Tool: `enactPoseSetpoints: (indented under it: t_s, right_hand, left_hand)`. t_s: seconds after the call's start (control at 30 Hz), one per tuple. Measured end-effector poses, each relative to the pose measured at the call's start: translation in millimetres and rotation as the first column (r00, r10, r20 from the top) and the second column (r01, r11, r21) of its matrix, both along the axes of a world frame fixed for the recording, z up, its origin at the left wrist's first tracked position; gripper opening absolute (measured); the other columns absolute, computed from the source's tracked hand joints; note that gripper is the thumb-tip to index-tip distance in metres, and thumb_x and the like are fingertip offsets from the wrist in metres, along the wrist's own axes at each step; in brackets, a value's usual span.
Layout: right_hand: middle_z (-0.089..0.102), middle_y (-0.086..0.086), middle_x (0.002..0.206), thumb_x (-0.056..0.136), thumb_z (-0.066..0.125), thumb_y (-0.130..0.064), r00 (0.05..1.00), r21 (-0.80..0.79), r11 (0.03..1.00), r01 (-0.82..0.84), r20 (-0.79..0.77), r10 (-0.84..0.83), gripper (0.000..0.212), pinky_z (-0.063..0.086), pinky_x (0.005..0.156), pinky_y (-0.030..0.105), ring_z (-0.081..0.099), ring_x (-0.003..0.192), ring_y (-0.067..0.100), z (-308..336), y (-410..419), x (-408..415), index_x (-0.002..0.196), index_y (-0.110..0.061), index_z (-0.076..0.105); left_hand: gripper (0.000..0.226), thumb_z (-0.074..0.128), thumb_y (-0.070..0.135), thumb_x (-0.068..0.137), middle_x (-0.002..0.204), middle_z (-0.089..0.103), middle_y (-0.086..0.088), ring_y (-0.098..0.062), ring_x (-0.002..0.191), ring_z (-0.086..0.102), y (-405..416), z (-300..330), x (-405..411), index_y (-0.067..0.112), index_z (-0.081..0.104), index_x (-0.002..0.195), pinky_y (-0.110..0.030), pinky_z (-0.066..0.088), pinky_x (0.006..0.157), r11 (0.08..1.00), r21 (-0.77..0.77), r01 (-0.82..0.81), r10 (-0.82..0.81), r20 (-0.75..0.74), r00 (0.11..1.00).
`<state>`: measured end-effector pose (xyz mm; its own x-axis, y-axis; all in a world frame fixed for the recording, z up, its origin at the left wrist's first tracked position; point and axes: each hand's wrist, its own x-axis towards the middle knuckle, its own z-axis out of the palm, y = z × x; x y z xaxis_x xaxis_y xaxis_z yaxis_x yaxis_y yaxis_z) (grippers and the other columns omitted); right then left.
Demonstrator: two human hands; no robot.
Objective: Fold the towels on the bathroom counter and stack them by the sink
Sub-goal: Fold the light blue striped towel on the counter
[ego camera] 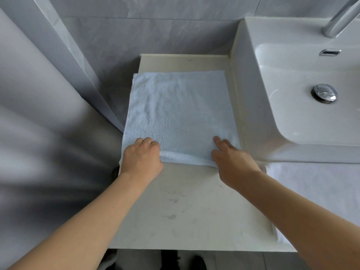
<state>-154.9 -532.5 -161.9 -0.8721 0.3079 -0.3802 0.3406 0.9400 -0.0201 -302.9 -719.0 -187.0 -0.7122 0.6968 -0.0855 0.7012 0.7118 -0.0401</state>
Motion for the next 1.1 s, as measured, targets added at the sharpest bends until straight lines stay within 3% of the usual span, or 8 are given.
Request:
enactPoseSetpoints:
  t_s: [0.3,0.4,0.5,0.63,0.77,0.93,1.0,1.1]
  right_hand:
    - [0.026,0.002,0.158,0.088,0.04,-0.001,0.999,-0.081,0.996,0.031,-0.022,-0.033,0.038,0.047,0.089,0.035,0.046,0.13,0.025,8,-28,45,0.119,-0.015,0.057]
    - [0.061,0.0,0.113,0.085,0.041,-0.001,0.999,-0.07,0.997,0.016,0.047,-0.013,0.028,0.043,0.062,0.03,0.06,0.082,0.023,29,-40,59,0.099,-0.018,0.056]
    - [0.047,-0.002,0.074,0.081,0.038,0.001,0.982,-0.154,0.986,0.063,0.184,-0.034,0.026,0.029,0.051,0.026,0.041,0.06,0.013,49,-39,72,0.081,-0.024,0.043]
    - [0.055,-0.003,0.105,0.088,0.035,0.001,0.844,-0.274,0.945,0.179,0.537,-0.004,0.053,0.038,0.064,0.024,0.052,0.082,0.016,75,-42,87,0.131,-0.029,0.042]
    - [0.039,0.006,0.148,0.085,0.048,0.005,0.647,-0.207,0.959,0.191,0.761,0.036,0.069,0.047,0.079,0.024,0.045,0.129,0.028,84,-50,98,0.147,-0.023,0.038]
    - [0.054,0.016,0.132,0.086,0.042,0.007,0.783,-0.112,0.975,0.191,0.617,-0.083,0.048,0.058,0.077,0.028,0.064,0.104,0.029,84,-34,86,0.131,-0.005,0.055]
    - [0.062,0.015,0.117,0.088,0.039,0.004,0.88,-0.071,0.983,0.17,0.46,-0.119,0.036,0.05,0.053,0.017,0.063,0.09,0.023,85,-29,75,0.116,-0.001,0.062]
    - [0.063,0.013,0.109,0.088,0.04,0.003,0.936,-0.01,0.988,0.157,0.32,-0.146,0.031,0.041,0.061,0.023,0.059,0.088,0.026,77,-21,63,0.109,-0.003,0.062]
  left_hand:
    - [0.026,0.049,0.012,0.084,0.072,0.041,0.006,-0.017,0.075,0.044,-29,5,47,0.02,0.036,0.064,-0.028,0.026,0.052,0.998,-0.063,-0.031,0.037,0.093,0.995]
    - [0.024,0.048,0.012,0.086,0.069,0.046,0.006,-0.012,0.062,0.043,-43,13,64,0.02,0.04,0.064,-0.026,0.025,0.048,0.987,-0.158,-0.027,0.055,0.177,0.983]
    - [0.019,0.046,0.018,0.089,0.075,0.052,0.005,-0.01,0.062,0.046,-56,24,86,0.021,0.045,0.07,-0.025,0.031,0.05,0.957,-0.289,0.024,0.079,0.34,0.937]
    - [0.015,0.042,0.015,0.093,0.088,0.056,0.003,-0.012,0.073,0.05,-64,43,107,0.019,0.053,0.083,-0.024,0.037,0.063,0.836,-0.516,0.189,0.225,0.636,0.738]
    - [0.026,0.041,0.005,0.093,0.098,0.052,-0.004,-0.018,0.087,0.049,-62,60,120,0.007,0.058,0.112,-0.021,0.037,0.064,0.654,-0.627,0.423,0.18,0.672,0.718]
    - [0.021,0.043,0.014,0.094,0.072,0.04,0.004,-0.01,0.057,0.034,-62,70,86,0.015,0.044,0.073,-0.02,0.027,0.044,0.892,-0.407,0.198,0.127,0.644,0.755]
    - [0.028,0.046,0.018,0.094,0.068,0.041,0.005,-0.009,0.056,0.038,-63,67,68,0.017,0.041,0.066,-0.026,0.025,0.047,0.967,-0.249,0.055,0.109,0.6,0.792]
    - [0.028,0.046,0.017,0.089,0.061,0.04,0.003,-0.013,0.054,0.038,-63,55,49,0.016,0.037,0.063,-0.027,0.024,0.051,0.994,-0.1,-0.039,0.089,0.571,0.816]
